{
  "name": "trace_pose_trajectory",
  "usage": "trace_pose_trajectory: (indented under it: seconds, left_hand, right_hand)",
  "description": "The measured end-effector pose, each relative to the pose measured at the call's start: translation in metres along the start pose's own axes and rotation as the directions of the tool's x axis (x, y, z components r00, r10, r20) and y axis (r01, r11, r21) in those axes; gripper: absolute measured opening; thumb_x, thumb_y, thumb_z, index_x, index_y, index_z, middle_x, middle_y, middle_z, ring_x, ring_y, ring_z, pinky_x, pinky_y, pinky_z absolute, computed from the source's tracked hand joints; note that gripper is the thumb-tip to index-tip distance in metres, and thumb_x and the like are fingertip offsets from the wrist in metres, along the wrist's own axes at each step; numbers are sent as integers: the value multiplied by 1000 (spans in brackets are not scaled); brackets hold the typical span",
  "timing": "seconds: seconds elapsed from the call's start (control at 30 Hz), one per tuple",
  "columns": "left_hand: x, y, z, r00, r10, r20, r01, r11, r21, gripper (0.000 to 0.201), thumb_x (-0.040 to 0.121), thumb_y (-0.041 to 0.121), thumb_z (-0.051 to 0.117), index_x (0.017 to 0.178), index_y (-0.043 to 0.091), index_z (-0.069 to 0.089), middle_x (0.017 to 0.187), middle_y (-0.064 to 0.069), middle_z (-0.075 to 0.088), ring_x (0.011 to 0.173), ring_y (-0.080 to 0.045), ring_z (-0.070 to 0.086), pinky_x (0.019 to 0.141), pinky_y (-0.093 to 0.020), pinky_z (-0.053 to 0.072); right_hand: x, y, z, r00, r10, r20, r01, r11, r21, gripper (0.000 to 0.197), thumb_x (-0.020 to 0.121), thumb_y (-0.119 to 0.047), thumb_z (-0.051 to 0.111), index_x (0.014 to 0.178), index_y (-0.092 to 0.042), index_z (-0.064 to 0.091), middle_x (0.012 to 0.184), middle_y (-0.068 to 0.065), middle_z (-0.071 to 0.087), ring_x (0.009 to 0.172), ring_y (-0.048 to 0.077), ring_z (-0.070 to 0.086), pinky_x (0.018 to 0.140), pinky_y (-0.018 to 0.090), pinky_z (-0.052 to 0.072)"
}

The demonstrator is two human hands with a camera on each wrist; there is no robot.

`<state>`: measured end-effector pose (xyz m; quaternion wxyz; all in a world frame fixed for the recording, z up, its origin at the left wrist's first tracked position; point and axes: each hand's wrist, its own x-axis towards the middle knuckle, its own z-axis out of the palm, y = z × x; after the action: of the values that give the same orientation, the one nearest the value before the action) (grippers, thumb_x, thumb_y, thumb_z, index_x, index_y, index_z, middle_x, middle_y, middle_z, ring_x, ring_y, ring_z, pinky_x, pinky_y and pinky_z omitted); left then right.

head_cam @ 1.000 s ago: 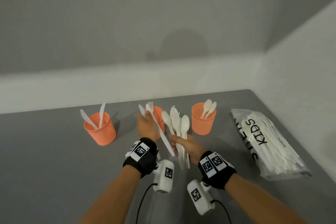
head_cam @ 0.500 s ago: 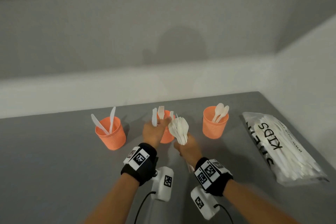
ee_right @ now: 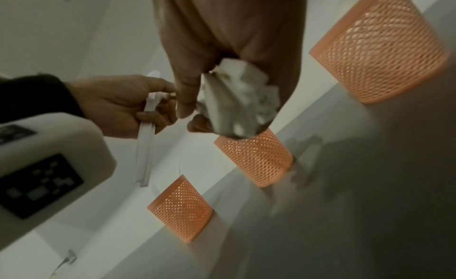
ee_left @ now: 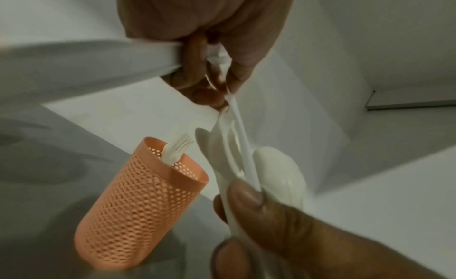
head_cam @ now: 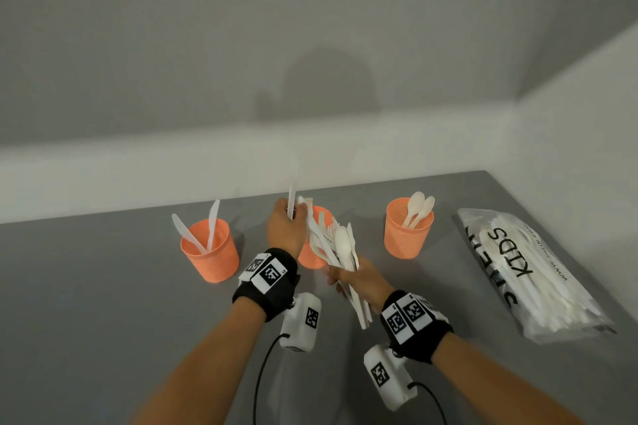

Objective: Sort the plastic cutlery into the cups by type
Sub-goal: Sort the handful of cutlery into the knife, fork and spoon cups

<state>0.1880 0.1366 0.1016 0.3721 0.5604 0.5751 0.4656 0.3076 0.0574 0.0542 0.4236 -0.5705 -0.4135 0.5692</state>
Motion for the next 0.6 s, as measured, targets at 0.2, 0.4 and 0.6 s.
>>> trace_pose_trajectory:
  seconds: [0.2,0.4,0.6]
  left_hand:
    - [-17,-5,2,999,-24,35,27,996,-80,13,87,15,62,80,8,54,72,-5,58,65,-18,56,61,-25,46]
    - [-19,3,-9,990,-15,-140,-8,987,-158,27,99,25,39,86,5,52,70,-5,57,67,-21,56,59,-20,43]
    - [5,20,-35,974,-215,-75,168,902,-397,23,98,21,41,75,18,43,54,-2,38,30,-6,40,43,-22,39]
  right_hand:
    - [3,-1,11,995,-60,-78,58,998,-26,16,86,-11,63,88,-22,52,63,4,53,48,13,46,44,21,39]
    - [3,8,17,992,-100,-70,94,991,-92,16,87,-10,60,93,-22,53,64,-1,53,47,10,42,41,18,36]
    - [3,21,23,950,-268,-162,210,929,-304,38,80,-19,59,117,-28,54,89,-10,61,71,7,53,69,25,41]
